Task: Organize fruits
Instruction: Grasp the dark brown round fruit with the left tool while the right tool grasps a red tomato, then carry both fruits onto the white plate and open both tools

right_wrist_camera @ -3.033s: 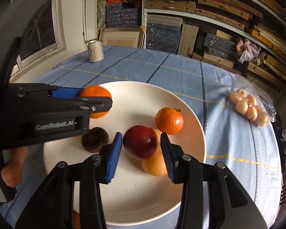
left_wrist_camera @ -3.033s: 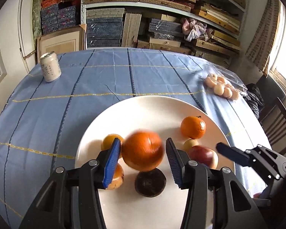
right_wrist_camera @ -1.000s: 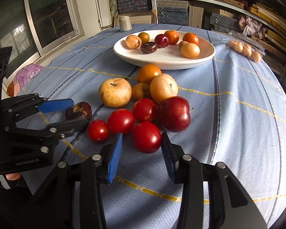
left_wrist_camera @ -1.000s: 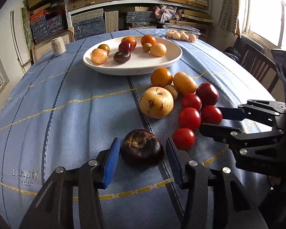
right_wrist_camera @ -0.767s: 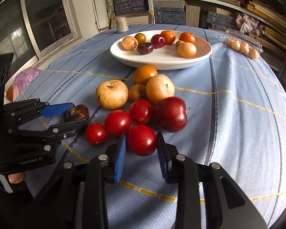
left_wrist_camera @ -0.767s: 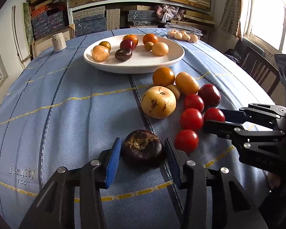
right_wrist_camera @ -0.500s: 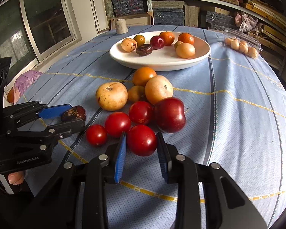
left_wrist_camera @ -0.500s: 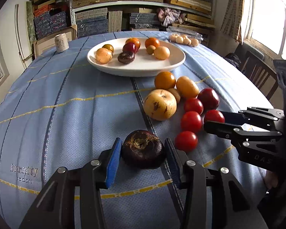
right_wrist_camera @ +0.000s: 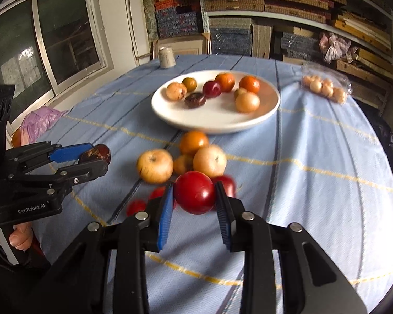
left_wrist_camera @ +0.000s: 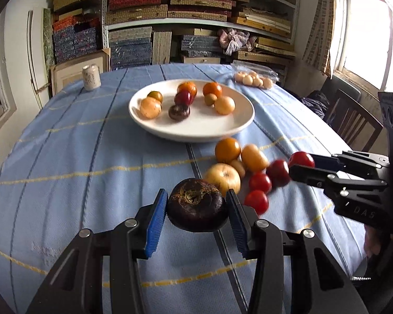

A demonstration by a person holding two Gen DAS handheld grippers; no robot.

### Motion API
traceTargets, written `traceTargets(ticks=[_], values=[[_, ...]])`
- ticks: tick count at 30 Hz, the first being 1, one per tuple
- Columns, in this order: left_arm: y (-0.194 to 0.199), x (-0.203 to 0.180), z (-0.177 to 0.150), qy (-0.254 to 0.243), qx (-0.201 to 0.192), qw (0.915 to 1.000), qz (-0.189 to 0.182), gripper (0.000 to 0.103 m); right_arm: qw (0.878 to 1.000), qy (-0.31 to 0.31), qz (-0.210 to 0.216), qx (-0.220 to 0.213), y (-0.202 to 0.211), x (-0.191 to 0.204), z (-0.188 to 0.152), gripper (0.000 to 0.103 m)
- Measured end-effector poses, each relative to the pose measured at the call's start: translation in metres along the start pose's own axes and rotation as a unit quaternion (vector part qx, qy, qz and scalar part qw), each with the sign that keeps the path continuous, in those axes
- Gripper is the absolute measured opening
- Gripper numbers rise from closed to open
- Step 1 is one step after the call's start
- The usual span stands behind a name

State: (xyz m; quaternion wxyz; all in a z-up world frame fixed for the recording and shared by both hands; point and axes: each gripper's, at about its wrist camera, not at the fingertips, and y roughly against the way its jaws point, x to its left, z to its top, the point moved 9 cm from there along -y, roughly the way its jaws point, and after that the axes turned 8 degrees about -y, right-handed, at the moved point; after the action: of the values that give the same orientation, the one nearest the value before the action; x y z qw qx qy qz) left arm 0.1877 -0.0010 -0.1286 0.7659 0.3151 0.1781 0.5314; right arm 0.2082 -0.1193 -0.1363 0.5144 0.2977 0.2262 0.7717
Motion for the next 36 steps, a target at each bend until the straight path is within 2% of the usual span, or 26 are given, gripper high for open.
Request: traceTargets(ticks=[7, 10, 14, 20, 26, 28, 31, 32, 36], values=[[-0.016, 0.021, 0.049, 0.01, -0.012, 0.9999, -0.001, 0.046, 1.0, 0.008, 0.004, -0.015, -0.006, -0.006, 0.056, 0.03], [-0.035, 0.03, 0.071, 0.016, -0.013, 0.9998, -0.002, 0.046, 1.0, 0.001, 0.002, -0.015, -0.023, -0.015, 0.078, 0.03], [-0.069, 0.044, 0.089, 0.031, 0.005, 0.9995, 0.0, 0.046, 1.0, -0.011, -0.004, -0.004, -0.057, -0.03, 0.1, 0.03], [-0.114, 0.055, 0.095, 0.035, 0.037, 0.9987, 0.01, 0.046, 0.998, -0.029, -0.025, 0.041, -0.112, -0.05, 0.106, 0.03], [-0.139, 0.059, 0.09, 0.039, 0.067, 0.9969, 0.008, 0.047, 0.996, -0.025, -0.042, 0.071, -0.137, -0.05, 0.104, 0.03], [-0.142, 0.062, 0.088, 0.042, 0.072, 0.9964, 0.016, 0.047, 0.996, -0.021, -0.05, 0.072, -0.141, -0.05, 0.103, 0.031], [-0.133, 0.067, 0.09, 0.054, 0.062, 0.9965, 0.015, 0.053, 0.996, -0.027, -0.051, 0.063, -0.135, -0.052, 0.106, 0.032], [-0.127, 0.069, 0.092, 0.058, 0.055, 0.9967, 0.016, 0.058, 0.997, -0.031, -0.046, 0.056, -0.128, -0.053, 0.107, 0.033], [-0.095, 0.069, 0.096, 0.066, 0.027, 0.9974, 0.013, 0.059, 0.998, -0.033, -0.042, 0.025, -0.093, -0.052, 0.107, 0.039]])
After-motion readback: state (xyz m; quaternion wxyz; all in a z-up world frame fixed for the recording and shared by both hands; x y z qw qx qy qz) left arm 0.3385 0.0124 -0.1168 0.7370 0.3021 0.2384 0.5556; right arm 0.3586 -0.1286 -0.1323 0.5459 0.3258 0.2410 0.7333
